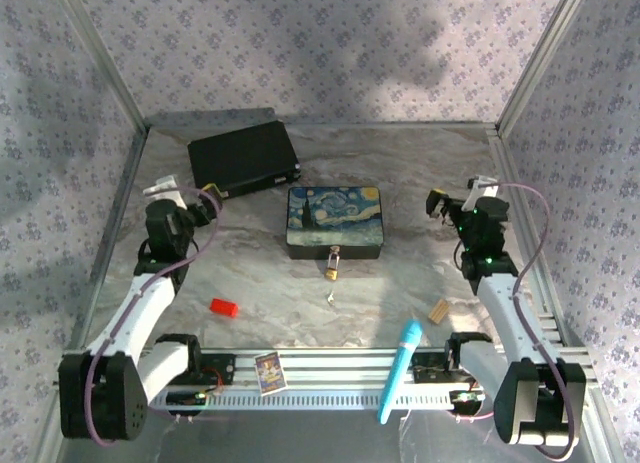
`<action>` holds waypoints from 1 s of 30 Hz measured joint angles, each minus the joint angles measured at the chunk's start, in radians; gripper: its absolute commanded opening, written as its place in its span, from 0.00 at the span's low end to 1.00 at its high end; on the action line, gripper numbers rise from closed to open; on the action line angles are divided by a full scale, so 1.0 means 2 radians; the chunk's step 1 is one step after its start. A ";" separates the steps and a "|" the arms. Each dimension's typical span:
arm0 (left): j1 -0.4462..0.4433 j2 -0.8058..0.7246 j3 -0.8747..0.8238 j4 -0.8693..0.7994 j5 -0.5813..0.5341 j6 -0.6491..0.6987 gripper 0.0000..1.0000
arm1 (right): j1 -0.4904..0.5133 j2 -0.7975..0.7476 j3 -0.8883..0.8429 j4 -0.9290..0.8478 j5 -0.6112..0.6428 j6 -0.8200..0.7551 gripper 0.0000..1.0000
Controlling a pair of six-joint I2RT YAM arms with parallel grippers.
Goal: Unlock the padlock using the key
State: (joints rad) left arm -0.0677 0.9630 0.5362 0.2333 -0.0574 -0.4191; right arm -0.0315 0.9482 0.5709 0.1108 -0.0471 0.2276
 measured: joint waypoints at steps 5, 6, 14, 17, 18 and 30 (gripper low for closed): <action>-0.036 -0.016 0.025 -0.092 0.073 -0.073 1.00 | 0.029 0.003 0.031 -0.114 -0.066 0.033 0.93; -0.052 -0.016 0.031 -0.115 0.080 -0.078 1.00 | 0.044 0.005 0.037 -0.137 -0.076 0.038 0.91; -0.185 -0.011 0.043 -0.208 0.136 -0.124 0.92 | 0.222 0.007 0.043 -0.237 -0.076 0.105 0.78; -0.222 -0.004 0.041 -0.217 0.147 -0.151 0.91 | 0.312 0.021 0.043 -0.247 -0.045 0.139 0.74; -0.233 -0.003 0.040 -0.217 0.148 -0.157 0.93 | 0.335 0.030 0.043 -0.247 -0.039 0.149 0.74; -0.288 0.010 -0.035 -0.157 0.160 -0.269 1.00 | 0.544 0.221 0.054 -0.194 0.040 0.278 0.61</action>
State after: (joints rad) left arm -0.6437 0.9821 0.4664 -0.0803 0.2623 -0.9562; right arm 1.0561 1.3911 0.6781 -0.2779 0.0330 0.7837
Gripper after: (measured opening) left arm 0.998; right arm 0.638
